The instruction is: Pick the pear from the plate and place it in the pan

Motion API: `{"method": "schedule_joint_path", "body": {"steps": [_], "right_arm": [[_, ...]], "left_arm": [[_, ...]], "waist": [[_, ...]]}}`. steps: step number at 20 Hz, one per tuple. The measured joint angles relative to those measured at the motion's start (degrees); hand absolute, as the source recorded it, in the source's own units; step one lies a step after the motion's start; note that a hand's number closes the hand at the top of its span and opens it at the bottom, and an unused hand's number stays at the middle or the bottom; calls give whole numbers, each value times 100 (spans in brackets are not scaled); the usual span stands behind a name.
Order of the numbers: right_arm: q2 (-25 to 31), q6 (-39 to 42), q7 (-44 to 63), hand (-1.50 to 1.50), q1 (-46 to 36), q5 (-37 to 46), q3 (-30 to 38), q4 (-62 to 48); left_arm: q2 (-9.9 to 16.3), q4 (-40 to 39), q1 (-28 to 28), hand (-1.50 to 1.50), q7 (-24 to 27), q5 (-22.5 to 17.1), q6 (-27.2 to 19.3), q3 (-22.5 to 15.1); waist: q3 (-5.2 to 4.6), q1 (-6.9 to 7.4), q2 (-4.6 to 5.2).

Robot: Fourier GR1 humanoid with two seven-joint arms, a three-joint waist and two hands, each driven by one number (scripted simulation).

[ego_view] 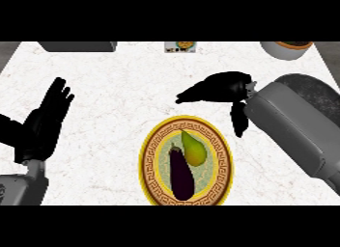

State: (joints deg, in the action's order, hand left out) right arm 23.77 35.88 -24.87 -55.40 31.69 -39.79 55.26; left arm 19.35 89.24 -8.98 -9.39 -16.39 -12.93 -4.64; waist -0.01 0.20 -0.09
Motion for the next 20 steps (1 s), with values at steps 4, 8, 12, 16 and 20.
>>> {"method": "schedule_joint_path", "body": {"steps": [4,8,12,16,20], "right_arm": [[94,3,102,-150,199,348,121,410],[-146,225,492,-150,470,478,364,921],[-401,486,680,-150,540,677,536,1066],[-683,665,1090,-150,809,969,551,1338],[-969,595,1237,-150,868,1347,605,1146]], "left_arm": [[8,22,1,0,-58,12,113,127],[-91,-46,-4,0,-3,96,177,185],[-170,71,56,0,-71,214,192,187],[-197,106,5,0,-154,253,257,271],[-342,92,49,0,-125,364,250,265]], "waist": [[0,-12,-1],[0,-25,-2],[-1,-6,1],[0,-10,1],[0,6,7]]}}
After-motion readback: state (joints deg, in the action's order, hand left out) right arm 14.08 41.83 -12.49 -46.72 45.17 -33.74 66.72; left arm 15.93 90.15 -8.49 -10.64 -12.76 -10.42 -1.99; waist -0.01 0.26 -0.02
